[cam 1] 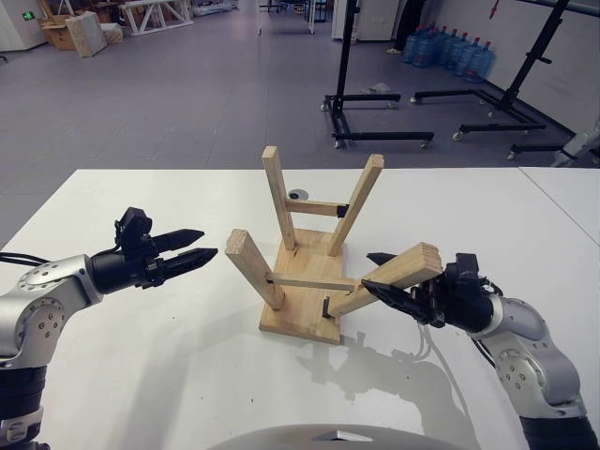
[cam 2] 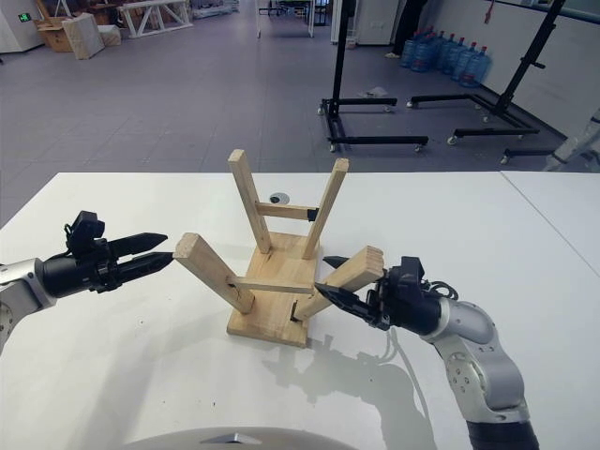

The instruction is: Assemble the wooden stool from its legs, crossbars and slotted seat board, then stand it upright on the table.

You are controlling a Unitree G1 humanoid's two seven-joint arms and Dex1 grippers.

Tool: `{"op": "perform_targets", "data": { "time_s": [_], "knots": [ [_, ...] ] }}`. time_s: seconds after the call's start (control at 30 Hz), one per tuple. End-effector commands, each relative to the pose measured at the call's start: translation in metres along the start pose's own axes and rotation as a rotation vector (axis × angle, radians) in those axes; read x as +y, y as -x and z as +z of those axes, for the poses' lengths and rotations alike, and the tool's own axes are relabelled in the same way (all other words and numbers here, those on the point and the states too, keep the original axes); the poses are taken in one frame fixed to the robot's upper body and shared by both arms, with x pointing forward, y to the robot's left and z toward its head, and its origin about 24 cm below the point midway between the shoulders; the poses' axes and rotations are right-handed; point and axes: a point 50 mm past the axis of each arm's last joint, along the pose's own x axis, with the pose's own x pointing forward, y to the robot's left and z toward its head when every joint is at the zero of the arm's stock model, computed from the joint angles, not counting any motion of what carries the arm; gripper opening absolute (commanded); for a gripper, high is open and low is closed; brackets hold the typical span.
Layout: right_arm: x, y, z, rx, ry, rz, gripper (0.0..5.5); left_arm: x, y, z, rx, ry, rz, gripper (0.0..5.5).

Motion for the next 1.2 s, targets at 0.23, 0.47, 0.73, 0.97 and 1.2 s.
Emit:
{"op": "perform_targets", "data": {
  "time_s": [0.23, 0.47, 0.73, 0.97, 1.2],
  "knots": [
    [-0.002, -0.001, 0.001, 0.047, 0.033, 0.026, 2.07, -0.003, -0.001, 0.0, 0.024, -0.009, 0.002, 3.39],
    [0.001, -0.013, -0.008, 0.126, 0.079, 0.034, 2.07, -0.005, -0.003, -0.001, 0.022, -0.01, 0.002, 3.39],
    [-0.005, -0.025, -0.018, 0.177, 0.084, -0.065, 2.07, -0.005, -0.005, -0.001, 0.009, -0.013, 0.014, 3.39],
    [-0.017, -0.041, -0.011, 0.167, 0.044, -0.161, 2.07, -0.001, 0.001, 0.0, 0.014, -0.019, 0.053, 3.39],
    [-0.017, -0.05, -0.007, 0.164, 0.034, -0.174, 2.07, 0.006, 0.019, 0.03, -0.022, -0.104, 0.141, 3.39]
  ]
}}
